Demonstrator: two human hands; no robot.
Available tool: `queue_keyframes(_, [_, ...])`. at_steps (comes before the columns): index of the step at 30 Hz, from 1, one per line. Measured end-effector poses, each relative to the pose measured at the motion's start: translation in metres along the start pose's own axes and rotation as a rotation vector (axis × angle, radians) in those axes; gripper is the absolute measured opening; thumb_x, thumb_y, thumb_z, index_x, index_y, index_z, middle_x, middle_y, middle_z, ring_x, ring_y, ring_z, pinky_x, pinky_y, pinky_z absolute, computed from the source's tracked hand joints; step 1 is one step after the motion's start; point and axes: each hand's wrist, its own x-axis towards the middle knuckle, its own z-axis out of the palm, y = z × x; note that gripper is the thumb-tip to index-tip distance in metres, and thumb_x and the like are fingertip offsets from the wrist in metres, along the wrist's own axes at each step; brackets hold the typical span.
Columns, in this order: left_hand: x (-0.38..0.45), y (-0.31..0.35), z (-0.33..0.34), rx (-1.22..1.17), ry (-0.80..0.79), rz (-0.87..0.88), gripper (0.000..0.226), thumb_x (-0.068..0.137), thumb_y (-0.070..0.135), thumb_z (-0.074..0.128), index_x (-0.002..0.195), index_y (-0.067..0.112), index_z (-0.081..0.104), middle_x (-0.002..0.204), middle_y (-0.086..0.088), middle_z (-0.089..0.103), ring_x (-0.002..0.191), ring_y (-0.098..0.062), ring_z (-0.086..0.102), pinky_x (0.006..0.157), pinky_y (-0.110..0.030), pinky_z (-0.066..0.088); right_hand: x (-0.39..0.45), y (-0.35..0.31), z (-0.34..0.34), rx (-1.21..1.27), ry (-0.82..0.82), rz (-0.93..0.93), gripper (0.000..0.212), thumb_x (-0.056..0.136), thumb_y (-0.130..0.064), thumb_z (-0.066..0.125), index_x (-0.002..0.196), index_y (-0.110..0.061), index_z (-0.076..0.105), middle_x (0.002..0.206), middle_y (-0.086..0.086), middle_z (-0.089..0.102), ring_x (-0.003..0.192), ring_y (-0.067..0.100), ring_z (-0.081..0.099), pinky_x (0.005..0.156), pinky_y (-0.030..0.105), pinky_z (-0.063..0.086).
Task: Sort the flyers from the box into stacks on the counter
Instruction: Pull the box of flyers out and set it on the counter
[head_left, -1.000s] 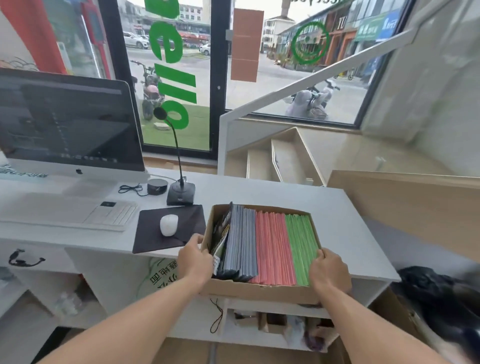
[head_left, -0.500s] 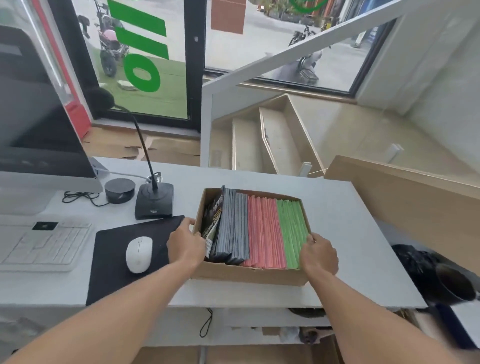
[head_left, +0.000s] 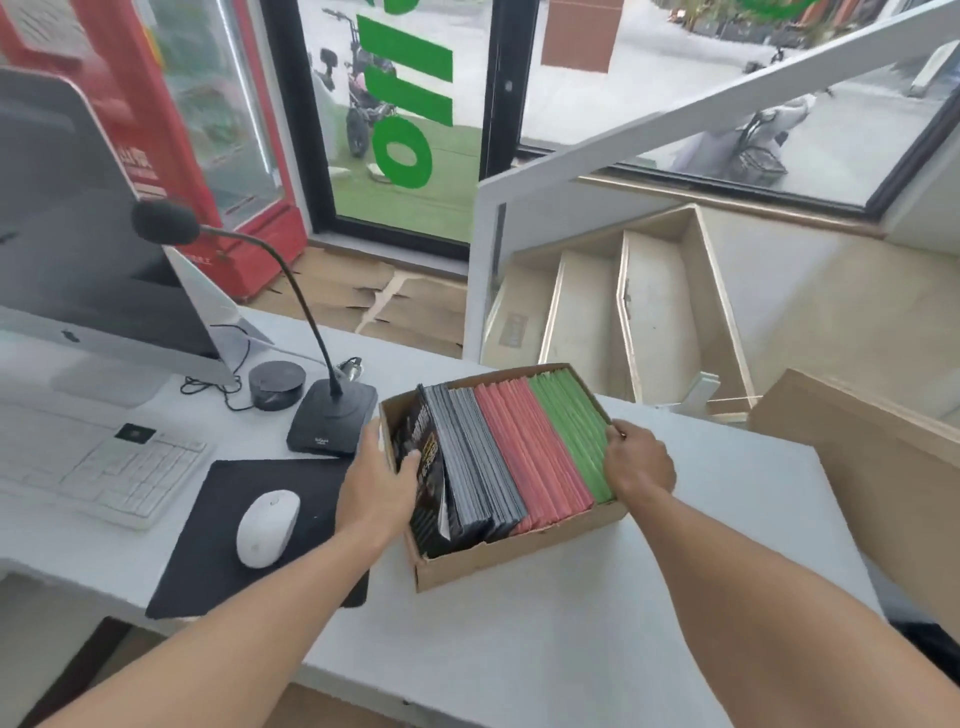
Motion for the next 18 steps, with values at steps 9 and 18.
queue_keyframes(9, [0.04,0.01,0.01,0.309,0.063,0.177,0.062,0.105,0.049,0.04,0.158,0.018,0.029,0.169,-0.001,0.015,0.156,-0.015,0.006,0.127,-0.04,0.012,0.035,-0.003,0.002,0.031,-0.126,-0.2,0.046,0.099,-0.059,0.043,0.133,-0.034,0.061,0.113,-0.003,0.072,0.104,0.025,0.065,0.082,0.035,0.046])
queue_keyframes(18, [0.091,0.041,0.015,0.497,-0.145,0.114,0.062,0.103,0.063,0.026,0.14,0.022,0.053,0.139,-0.012,0.061,0.132,-0.035,0.051,0.117,-0.05,0.029,-0.044,-0.007,0.031,0.666,0.149,0.144,0.075,0.097,-0.017,0.062,0.159,-0.02,0.021,0.163,0.0,0.027,0.151,0.019,0.02,0.123,0.039,0.022])
